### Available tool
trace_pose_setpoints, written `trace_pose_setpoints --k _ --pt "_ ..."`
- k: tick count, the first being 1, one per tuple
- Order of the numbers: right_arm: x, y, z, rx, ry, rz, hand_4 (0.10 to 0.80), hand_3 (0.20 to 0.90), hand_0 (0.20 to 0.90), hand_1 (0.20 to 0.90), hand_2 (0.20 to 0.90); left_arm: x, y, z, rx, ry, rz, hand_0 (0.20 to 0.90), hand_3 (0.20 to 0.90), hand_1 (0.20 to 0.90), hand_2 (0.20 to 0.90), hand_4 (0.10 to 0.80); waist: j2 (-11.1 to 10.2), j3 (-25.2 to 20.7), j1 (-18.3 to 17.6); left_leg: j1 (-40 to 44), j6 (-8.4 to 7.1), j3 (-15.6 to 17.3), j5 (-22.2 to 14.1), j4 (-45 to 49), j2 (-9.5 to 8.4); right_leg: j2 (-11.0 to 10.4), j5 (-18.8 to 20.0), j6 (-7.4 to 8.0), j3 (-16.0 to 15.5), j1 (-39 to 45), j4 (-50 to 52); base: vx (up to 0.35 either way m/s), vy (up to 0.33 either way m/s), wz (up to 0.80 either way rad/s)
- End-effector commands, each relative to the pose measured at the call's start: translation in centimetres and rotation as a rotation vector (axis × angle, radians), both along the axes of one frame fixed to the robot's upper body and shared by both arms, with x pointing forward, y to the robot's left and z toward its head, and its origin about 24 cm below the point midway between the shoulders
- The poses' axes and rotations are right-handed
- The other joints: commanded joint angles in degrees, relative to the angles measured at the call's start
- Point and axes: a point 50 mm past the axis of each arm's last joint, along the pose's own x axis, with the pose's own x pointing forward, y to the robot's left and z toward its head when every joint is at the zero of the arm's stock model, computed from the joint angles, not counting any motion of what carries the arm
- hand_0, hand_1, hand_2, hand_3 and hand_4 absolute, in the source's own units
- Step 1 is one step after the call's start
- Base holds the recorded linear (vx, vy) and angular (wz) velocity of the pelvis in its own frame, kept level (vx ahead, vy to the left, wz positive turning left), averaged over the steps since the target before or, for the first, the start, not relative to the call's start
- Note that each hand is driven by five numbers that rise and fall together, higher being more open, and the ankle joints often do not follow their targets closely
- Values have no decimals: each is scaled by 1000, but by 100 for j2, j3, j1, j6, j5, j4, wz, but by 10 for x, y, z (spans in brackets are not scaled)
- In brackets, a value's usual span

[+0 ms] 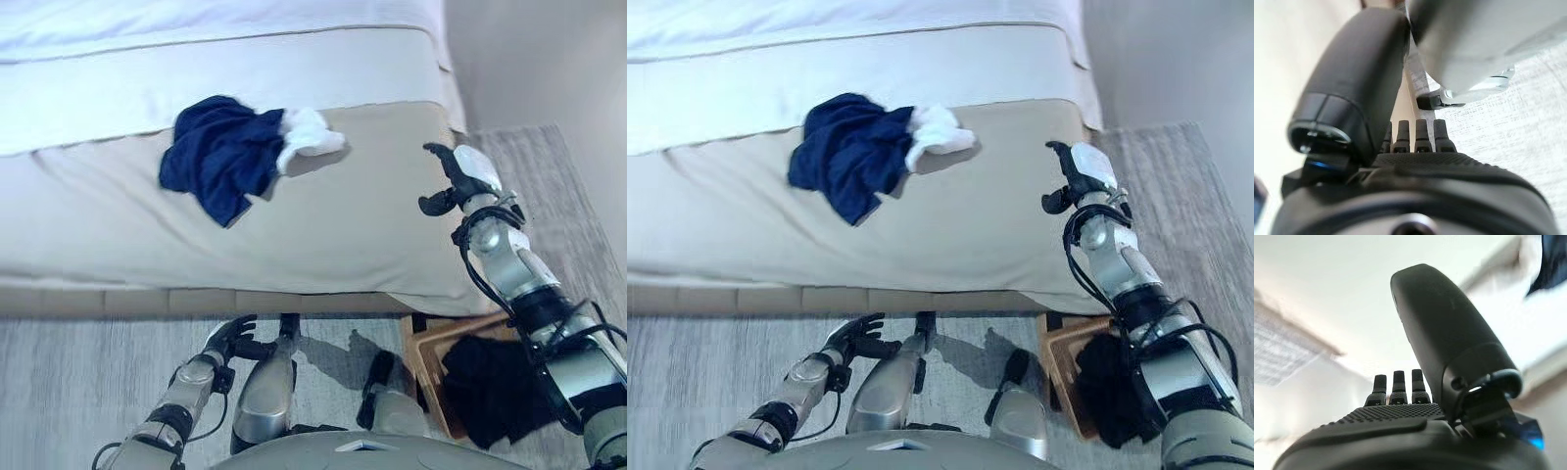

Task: Pick up the clothes from the bed and place them into the basket

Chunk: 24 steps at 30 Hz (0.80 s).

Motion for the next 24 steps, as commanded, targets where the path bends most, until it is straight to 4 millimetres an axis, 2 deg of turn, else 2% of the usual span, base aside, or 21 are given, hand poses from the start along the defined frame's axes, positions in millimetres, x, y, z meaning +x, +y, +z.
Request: trace_pose_setpoints --k 1,8,12,18,24 --pt "28 17 83 -93 -272 25 800 900 900 900 900 -20 37 0 91 59 5 900 900 900 900 800 -109 167 470 -103 499 122 -1118 701 -433 75 -260 -413 -66 -745 1378 93 60 44" --pt "45 17 120 -96 -328 -93 800 900 900 900 900 -14 39 5 56 5 33 900 900 900 900 800 27 491 1006 -735 584 -155 -1021 909 -588 -255 -271 -388 -407 -1170 1930 28 94 31" --pt "47 -1 136 -92 -382 -259 800 900 900 900 900 -21 34 3 14 -34 54 900 900 900 900 800 219 713 1269 -1167 637 -238 -944 1075 -677 -482 -395 -367 -559 -1561 2507 27 149 33" --pt "41 -20 155 -96 -510 -445 800 900 900 900 900 -35 26 -3 -44 -56 104 900 900 900 900 800 429 729 1398 -1671 660 -238 -873 1226 -759 -661 -514 -362 -675 -2027 2980 9 118 14" --pt "39 -25 176 -199 -521 -479 800 900 900 900 900 -41 25 -4 -102 -72 143 900 900 900 900 800 616 729 1422 -1973 651 -212 -828 1385 -780 -768 -670 -402 -643 -2376 3348 7 92 3"
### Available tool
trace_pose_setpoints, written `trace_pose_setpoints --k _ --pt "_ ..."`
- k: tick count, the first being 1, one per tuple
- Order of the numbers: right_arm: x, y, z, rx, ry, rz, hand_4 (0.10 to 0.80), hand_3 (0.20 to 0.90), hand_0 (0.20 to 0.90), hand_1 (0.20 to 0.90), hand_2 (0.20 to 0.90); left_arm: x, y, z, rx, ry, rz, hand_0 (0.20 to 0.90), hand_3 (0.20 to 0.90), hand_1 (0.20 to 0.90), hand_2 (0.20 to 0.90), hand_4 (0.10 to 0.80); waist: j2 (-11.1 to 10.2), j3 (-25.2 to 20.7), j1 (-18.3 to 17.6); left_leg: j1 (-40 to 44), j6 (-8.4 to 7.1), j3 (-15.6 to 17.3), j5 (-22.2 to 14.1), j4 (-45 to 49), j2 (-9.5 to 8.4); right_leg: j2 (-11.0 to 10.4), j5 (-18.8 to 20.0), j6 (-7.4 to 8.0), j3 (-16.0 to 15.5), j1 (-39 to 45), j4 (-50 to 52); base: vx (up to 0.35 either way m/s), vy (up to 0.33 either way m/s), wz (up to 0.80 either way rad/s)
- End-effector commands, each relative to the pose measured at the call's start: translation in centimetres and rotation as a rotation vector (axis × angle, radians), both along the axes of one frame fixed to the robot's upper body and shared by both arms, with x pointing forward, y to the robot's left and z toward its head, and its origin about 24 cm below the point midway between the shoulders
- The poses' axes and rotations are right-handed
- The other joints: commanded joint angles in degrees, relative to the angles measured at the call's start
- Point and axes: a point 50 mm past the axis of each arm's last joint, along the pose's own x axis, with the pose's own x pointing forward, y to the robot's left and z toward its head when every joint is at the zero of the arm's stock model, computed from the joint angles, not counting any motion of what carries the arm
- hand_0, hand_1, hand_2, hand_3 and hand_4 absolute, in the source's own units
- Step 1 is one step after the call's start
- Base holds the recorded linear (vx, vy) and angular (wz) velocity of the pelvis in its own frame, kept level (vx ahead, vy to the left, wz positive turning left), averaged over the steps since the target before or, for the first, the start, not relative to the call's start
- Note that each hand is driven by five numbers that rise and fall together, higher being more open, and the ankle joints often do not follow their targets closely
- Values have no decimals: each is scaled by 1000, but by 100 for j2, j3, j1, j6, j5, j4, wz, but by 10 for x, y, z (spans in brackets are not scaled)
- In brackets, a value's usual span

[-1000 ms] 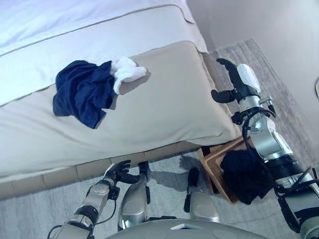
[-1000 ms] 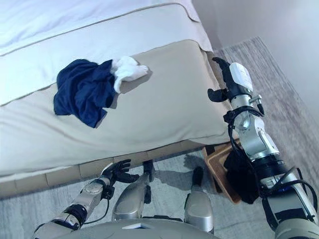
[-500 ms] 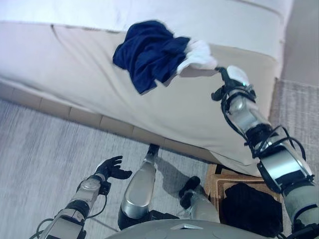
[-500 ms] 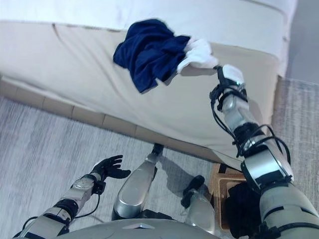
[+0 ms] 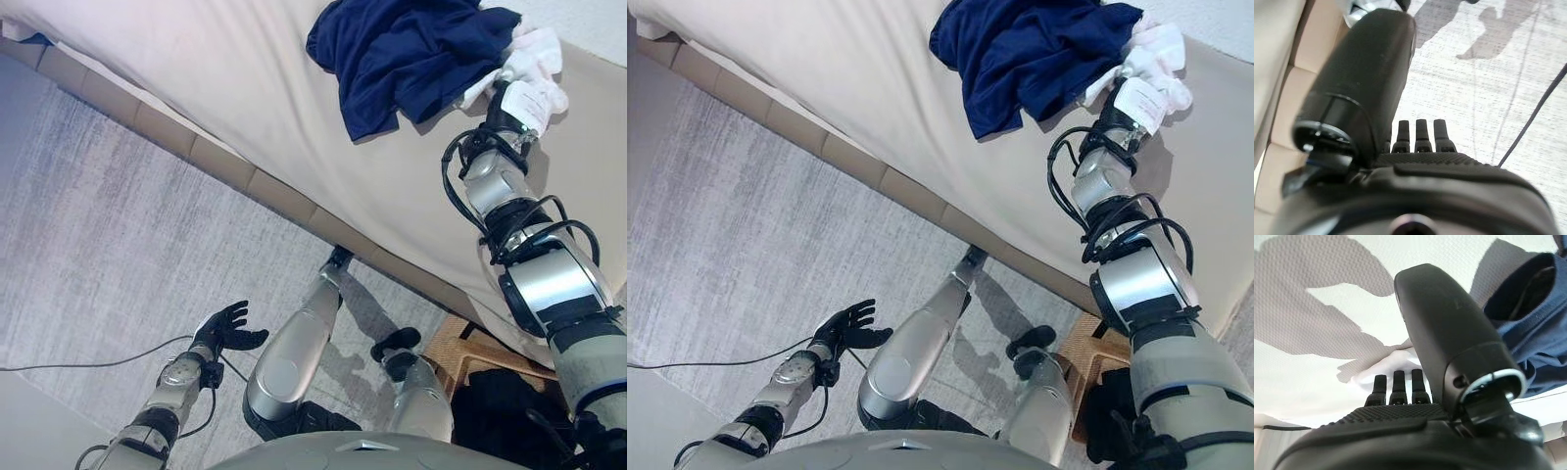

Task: Pick up the clothes from the bed and place them into the basket

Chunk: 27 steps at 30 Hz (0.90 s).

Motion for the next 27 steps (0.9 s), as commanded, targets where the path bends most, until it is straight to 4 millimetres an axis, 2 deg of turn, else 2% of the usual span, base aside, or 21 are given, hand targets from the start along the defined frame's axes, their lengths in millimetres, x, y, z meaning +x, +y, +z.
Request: trace_pose_setpoints --k 1,4,5,6,8,9,14,19,23,24,25,26,27 --pt "-7 -15 79 -208 -187 -78 800 900 900 900 900 -36 8 -12 -52 46 58 900 900 900 900 800 447 -100 68 395 447 437 -396 -367 -43 235 151 -394 4 -316 853 18 62 -6" --pt "-7 -15 87 -247 -188 -88 800 900 900 900 900 -32 5 -8 -173 -22 99 900 900 900 900 800 475 -100 57 357 432 483 -390 -326 -20 231 119 -401 40 -354 891 12 26 -4" --pt "-8 -15 88 -257 -191 -89 748 848 855 855 855 -30 3 -6 -219 -49 114 900 900 900 900 800 477 -100 56 353 431 497 -393 -316 -12 229 112 -404 47 -353 899 27 14 -3" --pt "-8 -14 89 -260 -193 -88 665 765 785 785 785 -29 2 -5 -235 -56 118 900 900 900 900 800 475 -100 56 358 428 500 -396 -313 -11 228 113 -402 48 -354 901 32 1 0" --pt "-7 -10 94 -272 -212 -72 385 485 545 545 545 -17 -2 7 -369 -151 137 900 900 900 900 800 428 -100 50 380 424 527 -438 -265 -7 227 150 -387 66 -331 923 52 -28 1" --pt "-7 -7 96 -272 -220 -60 100 200 300 300 300 -11 -3 12 -406 -189 130 900 900 900 900 800 398 -100 47 381 423 540 -452 -244 -1 232 162 -385 75 -317 920 57 -54 2" --pt "-5 17 114 -251 -343 52 100 200 300 300 300 24 -20 43 -544 -347 86 900 900 900 900 800 247 -100 -41 473 443 599 -584 -100 18 265 252 -356 200 -215 935 46 -51 -2" --pt "-6 43 128 -240 -477 183 100 200 300 300 300 47 -33 56 -532 -362 79 900 900 900 900 800 115 -103 -152 585 458 621 -690 -3 28 340 349 -324 329 -91 870 25 -45 -14" --pt "-11 59 138 -240 -604 259 100 200 300 300 300 51 -35 51 -462 -303 86 900 900 900 900 800 54 -141 -225 680 457 631 -731 -17 59 399 414 -305 379 11 727 10 -24 -11" --pt "-14 62 140 -234 -641 279 191 291 378 378 378 49 -34 47 -435 -269 92 900 900 900 900 800 43 -160 -246 716 460 637 -743 -30 67 409 432 -299 395 45 689 17 -27 -10" --pt "-16 65 142 -228 -667 303 213 313 396 396 396 46 -32 42 -411 -239 97 900 900 900 900 800 32 -172 -267 754 461 643 -754 -45 74 411 468 -285 408 76 656 15 -26 -14" --pt "-18 68 144 -226 -687 321 100 200 300 300 300 43 -29 38 -388 -209 99 900 900 900 900 800 23 -182 -280 785 463 646 -760 -60 80 411 503 -272 415 103 625 11 -30 -14" --pt "-19 70 146 -231 -698 340 100 200 300 300 300 39 -27 32 -364 -176 104 900 900 900 900 800 13 -194 -294 819 466 651 -767 -76 83 406 539 -257 422 126 598 10 -31 -8"
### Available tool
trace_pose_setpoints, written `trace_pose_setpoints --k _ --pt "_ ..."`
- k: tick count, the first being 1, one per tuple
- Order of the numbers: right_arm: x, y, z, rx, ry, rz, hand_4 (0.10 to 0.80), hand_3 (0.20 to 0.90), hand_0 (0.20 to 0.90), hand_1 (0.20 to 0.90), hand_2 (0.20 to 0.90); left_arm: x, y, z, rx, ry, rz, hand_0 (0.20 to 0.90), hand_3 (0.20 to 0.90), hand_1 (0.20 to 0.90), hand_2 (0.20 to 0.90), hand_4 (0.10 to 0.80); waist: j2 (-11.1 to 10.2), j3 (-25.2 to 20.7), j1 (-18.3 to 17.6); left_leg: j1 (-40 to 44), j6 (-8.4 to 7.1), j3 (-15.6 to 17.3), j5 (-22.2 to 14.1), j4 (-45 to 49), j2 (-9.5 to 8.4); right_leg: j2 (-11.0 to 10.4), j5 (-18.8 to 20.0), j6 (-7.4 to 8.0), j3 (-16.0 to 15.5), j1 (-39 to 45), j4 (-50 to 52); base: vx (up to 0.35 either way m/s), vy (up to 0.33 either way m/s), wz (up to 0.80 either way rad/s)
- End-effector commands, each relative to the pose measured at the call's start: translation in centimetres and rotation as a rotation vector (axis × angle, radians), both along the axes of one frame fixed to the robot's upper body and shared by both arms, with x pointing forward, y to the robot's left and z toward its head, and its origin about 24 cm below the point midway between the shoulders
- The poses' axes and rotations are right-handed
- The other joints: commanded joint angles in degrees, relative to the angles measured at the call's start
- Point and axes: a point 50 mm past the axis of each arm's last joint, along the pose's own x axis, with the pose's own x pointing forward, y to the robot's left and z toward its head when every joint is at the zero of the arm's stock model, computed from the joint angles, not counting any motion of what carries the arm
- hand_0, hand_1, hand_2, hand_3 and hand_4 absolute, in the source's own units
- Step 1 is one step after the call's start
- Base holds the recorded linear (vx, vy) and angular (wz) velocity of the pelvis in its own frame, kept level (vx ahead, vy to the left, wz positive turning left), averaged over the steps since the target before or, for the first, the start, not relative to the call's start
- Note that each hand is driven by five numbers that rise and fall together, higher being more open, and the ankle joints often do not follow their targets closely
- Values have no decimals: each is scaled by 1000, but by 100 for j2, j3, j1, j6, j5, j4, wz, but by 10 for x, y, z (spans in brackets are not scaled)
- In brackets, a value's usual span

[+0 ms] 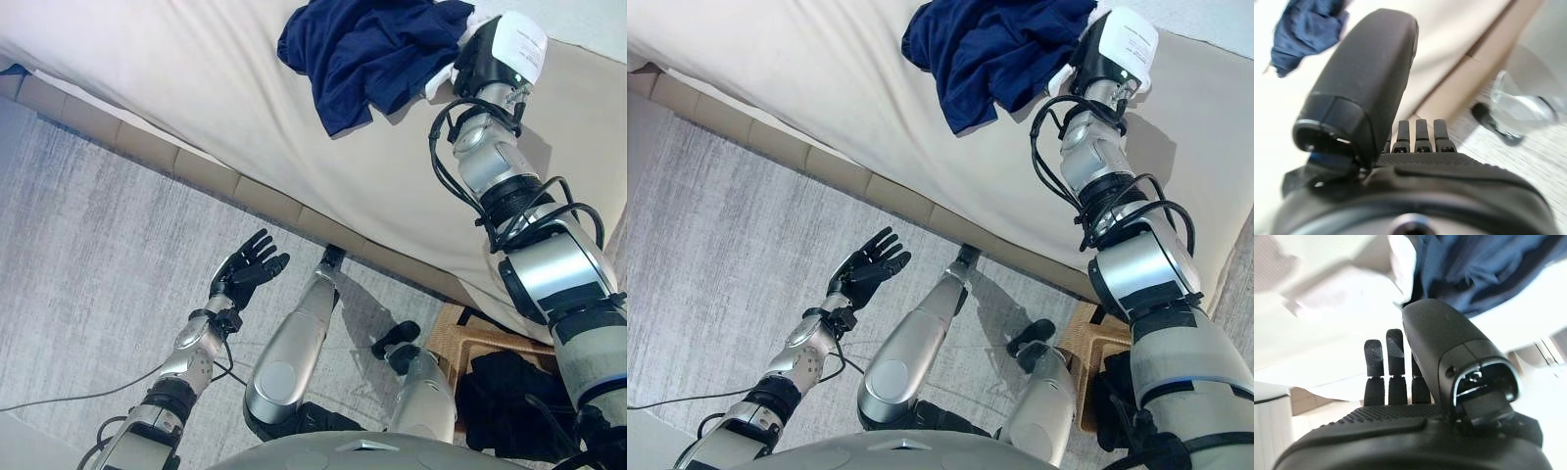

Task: Pick up the clothes from the bed and place them into the basket

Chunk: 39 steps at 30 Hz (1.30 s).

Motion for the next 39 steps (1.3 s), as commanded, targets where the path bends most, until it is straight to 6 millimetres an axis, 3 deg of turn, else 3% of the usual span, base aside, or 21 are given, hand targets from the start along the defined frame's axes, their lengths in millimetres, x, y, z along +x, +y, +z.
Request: trace_pose_setpoints --k 1,4,5,6,10,16,24,31,39 --pt "-24 20 82 -99 -362 120 100 200 300 300 300 -21 12 -24 117 143 -17 900 900 900 900 800 -32 -209 48 693 470 411 -742 -345 -185 172 572 -186 49 100 575 11 -31 0" --pt "-27 22 81 -107 -375 150 100 200 300 300 300 -38 25 -38 173 247 -5 900 900 900 900 800 -56 -244 24 817 470 394 -755 -429 -162 186 585 -176 35 207 447 3 -21 2" --pt "-27 20 81 -112 -371 152 427 527 580 580 580 -43 29 -42 184 272 -3 900 900 900 900 800 -65 -259 15 851 465 393 -760 -451 -155 182 599 -169 27 233 412 0 0 0" --pt "-27 20 78 -120 -347 156 800 900 900 900 900 -50 34 -47 194 303 3 900 900 900 900 800 -73 -278 4 889 460 393 -761 -482 -151 175 610 -163 23 262 371 0 0 0" --pt "-23 15 71 -163 -261 131 800 900 900 900 900 -61 43 -53 187 347 29 900 900 900 900 800 -69 -313 12 990 435 379 -739 -583 -127 174 562 -175 -12 367 270 0 0 0" --pt "-12 1 59 -143 -88 50 800 900 900 900 900 -54 44 -47 173 305 20 900 900 900 900 800 -105 -326 132 1041 394 324 -715 -655 -130 167 572 -176 -142 511 123 11 -6 6" --pt "-6 -18 53 -68 1 -56 800 900 900 900 900 -48 36 -42 180 266 -21 900 900 900 900 800 -154 -294 283 1080 396 287 -801 -578 -177 136 675 -174 -298 729 32 53 -1 10" --pt "-5 -40 43 -5 70 -150 800 900 900 900 900 -56 40 -46 192 299 1 900 900 900 900 800 -171 -240 373 1071 427 261 -925 -369 -238 83 725 -178 -340 787 125 69 7 10" --pt "-8 -69 32 98 154 -276 800 900 900 900 900 -61 42 -46 155 285 6 900 900 900 900 800 3 -102 522 878 425 258 -840 -299 -280 -77 662 -163 -466 577 249 51 33 -1"
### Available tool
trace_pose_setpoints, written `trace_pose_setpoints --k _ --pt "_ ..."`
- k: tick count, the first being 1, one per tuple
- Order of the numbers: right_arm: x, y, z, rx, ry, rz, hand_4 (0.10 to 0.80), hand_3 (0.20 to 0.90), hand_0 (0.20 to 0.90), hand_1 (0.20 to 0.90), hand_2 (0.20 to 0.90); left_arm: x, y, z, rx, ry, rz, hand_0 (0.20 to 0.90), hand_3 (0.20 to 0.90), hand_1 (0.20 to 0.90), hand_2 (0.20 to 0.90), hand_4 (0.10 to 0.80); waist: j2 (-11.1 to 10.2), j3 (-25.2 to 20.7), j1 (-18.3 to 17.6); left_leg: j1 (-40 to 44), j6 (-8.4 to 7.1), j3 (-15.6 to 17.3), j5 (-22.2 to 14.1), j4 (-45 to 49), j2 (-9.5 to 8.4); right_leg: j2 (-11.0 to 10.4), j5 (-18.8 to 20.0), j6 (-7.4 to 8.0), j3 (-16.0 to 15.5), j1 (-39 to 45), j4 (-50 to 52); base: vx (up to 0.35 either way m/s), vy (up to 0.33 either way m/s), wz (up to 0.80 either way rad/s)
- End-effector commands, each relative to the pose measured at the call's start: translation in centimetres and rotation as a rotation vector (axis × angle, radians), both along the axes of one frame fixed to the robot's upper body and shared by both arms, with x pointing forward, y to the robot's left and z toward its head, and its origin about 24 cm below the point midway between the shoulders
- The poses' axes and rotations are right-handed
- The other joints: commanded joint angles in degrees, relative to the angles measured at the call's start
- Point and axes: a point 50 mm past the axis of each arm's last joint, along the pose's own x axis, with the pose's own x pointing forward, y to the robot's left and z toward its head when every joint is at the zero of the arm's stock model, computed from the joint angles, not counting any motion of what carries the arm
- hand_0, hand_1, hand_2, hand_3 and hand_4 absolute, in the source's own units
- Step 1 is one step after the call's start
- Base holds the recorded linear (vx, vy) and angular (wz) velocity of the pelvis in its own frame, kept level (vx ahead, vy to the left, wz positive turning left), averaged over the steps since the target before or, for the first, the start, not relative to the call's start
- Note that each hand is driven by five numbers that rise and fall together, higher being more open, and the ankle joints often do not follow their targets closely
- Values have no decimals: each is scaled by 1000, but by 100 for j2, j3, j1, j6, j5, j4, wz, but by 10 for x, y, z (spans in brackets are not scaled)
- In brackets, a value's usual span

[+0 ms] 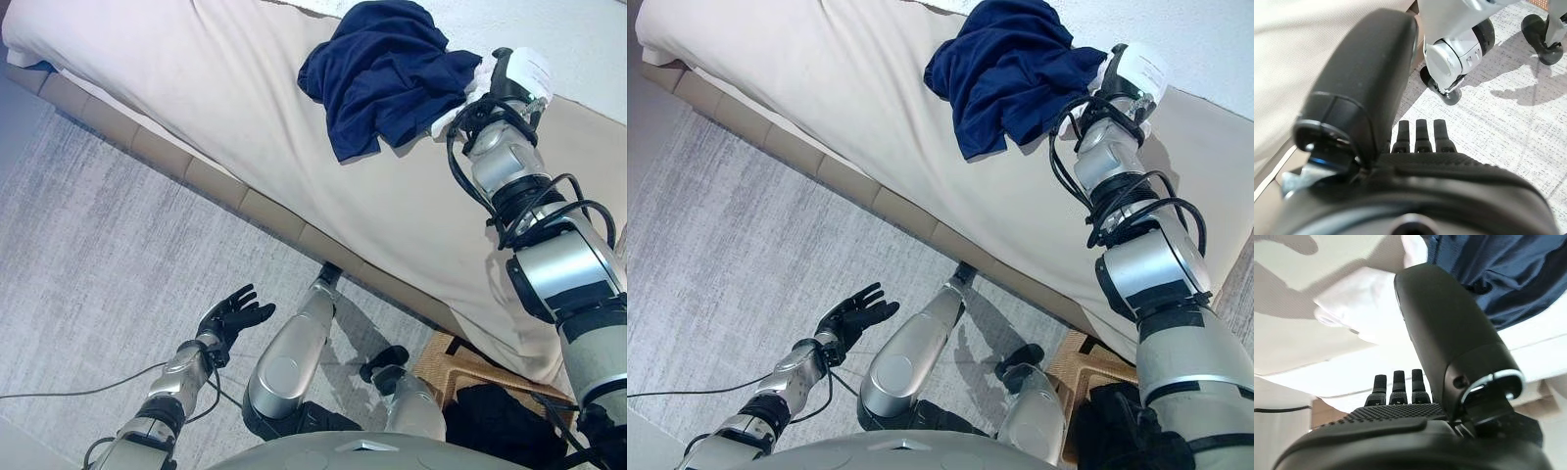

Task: Pick up the clothes from the bed and place them into the basket

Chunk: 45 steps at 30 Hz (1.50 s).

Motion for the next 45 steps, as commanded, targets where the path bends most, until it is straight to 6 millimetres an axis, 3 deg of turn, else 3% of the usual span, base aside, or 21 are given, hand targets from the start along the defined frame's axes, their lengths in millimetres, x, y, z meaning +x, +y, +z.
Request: trace_pose_setpoints --k 1,7,9,14,19,26,32,33,38,42,45 --pt "-10 -19 76 -66 -185 -90 800 900 900 900 900 -24 18 -5 6 -3 5 900 900 900 900 800 117 -83 205 -38 439 467 -640 -79 -94 -75 534 -139 -31 -734 944 -9 57 -6" --pt "-15 -34 82 -51 -124 -148 800 900 900 900 900 -26 15 -1 -19 -53 -3 900 900 900 900 800 274 -83 221 -856 434 523 -487 190 -87 -55 228 -238 -88 -1680 1645 -51 52 0" --pt "-16 -37 84 -46 -121 -152 100 200 300 300 300 -27 17 1 -30 -73 8 900 900 900 900 800 287 -83 221 -1193 425 552 -426 263 -60 -17 142 -265 -114 -2007 1738 -105 8 0" --pt "-16 -35 90 -40 -227 -112 100 200 300 300 300 -31 26 1 -28 -60 60 900 900 900 900 800 159 -83 169 -1611 424 580 -470 502 13 90 138 -270 -125 -2389 1777 -91 -53 -6" --pt "-15 -23 101 -72 -367 -50 100 200 300 300 300 -37 32 -4 -7 -16 73 900 900 900 900 800 -28 -83 81 -1491 433 632 -683 686 39 202 276 -208 -74 -2189 1526 -56 -50 -22" --pt "-30 -23 125 -37 -611 -34 100 200 300 300 300 -24 44 6 99 -23 17 900 900 900 900 800 -395 -83 -143 -384 432 721 -748 162 231 382 807 -24 183 -1150 676 -10 -173 -15" --pt "-49 -33 145 -33 -767 -9 100 200 300 300 300 -18 41 7 164 4 -49 900 900 900 900 800 -624 -676 -393 658 233 810 -592 -762 443 752 778 -37 321 -127 -429 37 -187 -8" --pt "-59 -38 155 -74 -796 6 100 200 300 300 300 -22 38 2 182 45 -67 900 900 900 900 800 -708 -969 -499 1029 155 868 -544 -1079 484 870 750 -42 350 236 -823 38 -108 -12" --pt "-82 -57 168 -111 -833 20 100 200 300 300 300 -45 36 -16 230 175 -90 900 900 900 900 800 -829 -1533 -767 1714 97 972 -469 -1561 503 1064 775 12 473 730 -1199 25 -31 -8" --pt "-99 -73 177 -134 -872 -20 100 200 300 300 300 -67 36 -32 272 291 -103 900 900 900 900 800 -899 -1907 -1001 2100 134 1098 -328 -1838 495 1115 935 30 487 902 -1362 -46 44 -11" --pt "-119 -91 187 -155 -911 -63 100 200 300 300 300 -92 39 -44 295 397 -102 900 900 900 900 800 -958 -2247 -1282 2502 157 1292 -361 -2097 515 1173 1044 84 672 985 -1535 -11 15 -14"
